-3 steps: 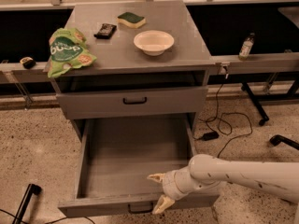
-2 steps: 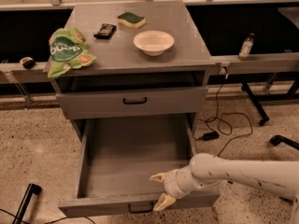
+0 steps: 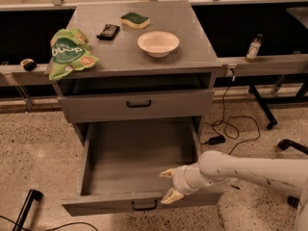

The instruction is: Close middle drawer

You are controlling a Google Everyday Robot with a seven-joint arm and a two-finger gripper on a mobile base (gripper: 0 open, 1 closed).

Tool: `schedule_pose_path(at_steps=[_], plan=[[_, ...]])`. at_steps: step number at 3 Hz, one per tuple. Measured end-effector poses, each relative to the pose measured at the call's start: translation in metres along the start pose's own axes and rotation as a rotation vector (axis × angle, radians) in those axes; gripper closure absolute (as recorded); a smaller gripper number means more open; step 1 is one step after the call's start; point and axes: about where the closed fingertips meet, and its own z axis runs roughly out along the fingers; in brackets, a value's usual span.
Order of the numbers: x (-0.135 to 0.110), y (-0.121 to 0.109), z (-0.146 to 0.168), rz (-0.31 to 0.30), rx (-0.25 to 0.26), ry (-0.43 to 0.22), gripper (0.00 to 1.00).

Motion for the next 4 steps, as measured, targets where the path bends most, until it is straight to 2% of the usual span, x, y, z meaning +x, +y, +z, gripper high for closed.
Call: schedule_pose_path(at_steps=[1,2,3,4], plan=[[0.002,-0.023,0.003,0.026,0.022,0.009,0.38],[0.005,-0.058,0.006,0.055,0.047,0.026,0.4],[0.007,-0.081,0.009,0.066,0.07,0.017,0.42],[0.004,-0.089,0.004,0.072,0.085,-0.055,0.45]])
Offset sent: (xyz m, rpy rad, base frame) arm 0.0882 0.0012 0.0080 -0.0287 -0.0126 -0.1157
